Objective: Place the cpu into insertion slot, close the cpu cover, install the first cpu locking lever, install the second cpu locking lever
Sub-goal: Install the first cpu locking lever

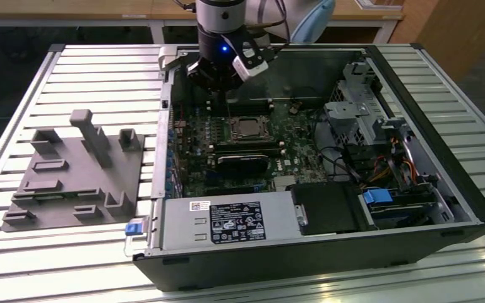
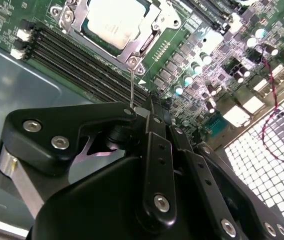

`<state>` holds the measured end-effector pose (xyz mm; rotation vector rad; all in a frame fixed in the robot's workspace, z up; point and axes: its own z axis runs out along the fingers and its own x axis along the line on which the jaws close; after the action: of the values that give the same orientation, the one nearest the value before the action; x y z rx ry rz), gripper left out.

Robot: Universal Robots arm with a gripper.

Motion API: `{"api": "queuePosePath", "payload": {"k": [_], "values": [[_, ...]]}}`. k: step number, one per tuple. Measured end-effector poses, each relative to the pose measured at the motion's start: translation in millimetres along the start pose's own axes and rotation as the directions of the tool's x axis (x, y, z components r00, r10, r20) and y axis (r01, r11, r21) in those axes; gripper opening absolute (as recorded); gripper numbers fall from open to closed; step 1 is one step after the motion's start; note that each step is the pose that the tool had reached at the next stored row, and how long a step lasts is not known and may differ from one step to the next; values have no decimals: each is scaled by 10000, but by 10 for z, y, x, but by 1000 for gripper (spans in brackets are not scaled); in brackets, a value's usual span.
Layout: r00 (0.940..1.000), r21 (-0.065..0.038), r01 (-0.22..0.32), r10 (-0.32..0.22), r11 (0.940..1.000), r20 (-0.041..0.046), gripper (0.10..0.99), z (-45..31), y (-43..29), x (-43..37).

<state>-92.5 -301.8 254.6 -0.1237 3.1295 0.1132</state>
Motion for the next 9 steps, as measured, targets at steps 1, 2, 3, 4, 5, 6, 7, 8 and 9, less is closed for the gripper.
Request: {"api": "queuePosePath", "payload": {"k": [1,2,3,4,5,6,7,8,9], "values": [[10000,0,0,0,10000,0,106,3,9,-2],[10000,0,0,0,10000,1,106,5,19,-4],[10000,0,0,0,10000,0,106,7,29,-6],[10000,0,0,0,10000,1,106,9,38,-9],[10000,0,0,0,10000,1,106,11,47,-12],[10000,0,1,-1,10000,0,106,14,53,-17],[10000,-1,2,-2,10000,0,106,16,56,-29],[10000,-1,0,0,10000,0,106,18,57,-45],[10000,0,1,-1,10000,0,106,19,57,-68]]}}
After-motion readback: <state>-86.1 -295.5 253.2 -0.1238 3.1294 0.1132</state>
